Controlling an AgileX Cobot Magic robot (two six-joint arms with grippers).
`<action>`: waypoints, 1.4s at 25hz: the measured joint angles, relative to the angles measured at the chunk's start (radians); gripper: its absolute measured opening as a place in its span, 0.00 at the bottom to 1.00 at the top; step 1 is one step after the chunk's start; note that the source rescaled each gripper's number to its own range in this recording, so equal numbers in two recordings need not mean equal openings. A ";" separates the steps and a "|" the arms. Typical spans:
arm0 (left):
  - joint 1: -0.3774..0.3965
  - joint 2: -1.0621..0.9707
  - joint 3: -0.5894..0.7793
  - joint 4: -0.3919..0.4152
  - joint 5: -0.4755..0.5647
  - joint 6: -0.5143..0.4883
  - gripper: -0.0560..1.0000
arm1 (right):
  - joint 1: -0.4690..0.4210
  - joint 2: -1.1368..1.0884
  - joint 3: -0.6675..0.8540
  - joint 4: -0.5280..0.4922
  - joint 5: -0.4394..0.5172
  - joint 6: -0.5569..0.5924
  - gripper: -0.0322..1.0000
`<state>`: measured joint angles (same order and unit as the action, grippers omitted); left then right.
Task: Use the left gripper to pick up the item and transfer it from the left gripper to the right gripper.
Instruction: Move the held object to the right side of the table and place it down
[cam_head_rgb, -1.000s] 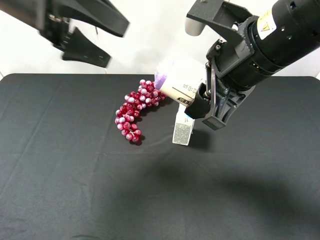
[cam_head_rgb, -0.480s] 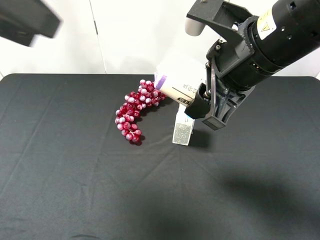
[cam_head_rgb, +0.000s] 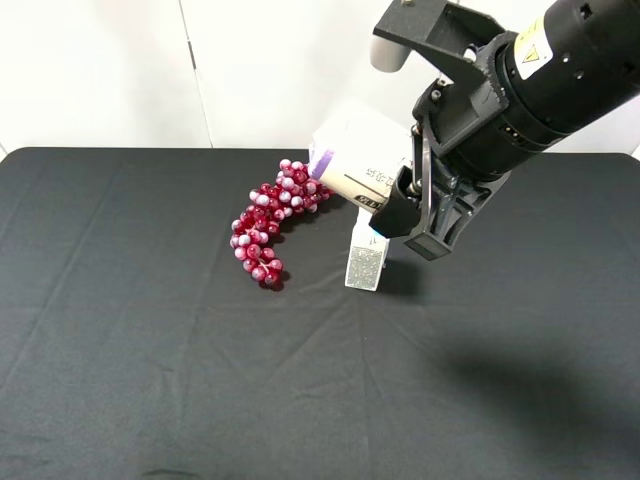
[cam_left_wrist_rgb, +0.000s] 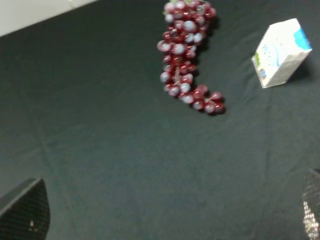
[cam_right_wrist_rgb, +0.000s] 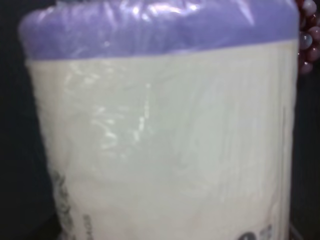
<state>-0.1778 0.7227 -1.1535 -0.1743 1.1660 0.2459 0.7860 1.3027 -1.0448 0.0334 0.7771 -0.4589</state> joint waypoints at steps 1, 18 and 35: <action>0.000 -0.037 0.028 0.005 0.000 -0.014 1.00 | 0.000 0.000 0.000 0.000 0.000 0.000 0.04; 0.000 -0.660 0.649 0.026 -0.075 -0.120 1.00 | 0.000 0.000 0.000 0.000 0.000 0.018 0.04; 0.000 -0.674 0.659 0.109 -0.100 -0.212 1.00 | 0.000 0.000 0.000 0.000 0.000 0.018 0.04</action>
<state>-0.1778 0.0487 -0.4947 -0.0656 1.0657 0.0336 0.7860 1.3027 -1.0448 0.0334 0.7771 -0.4406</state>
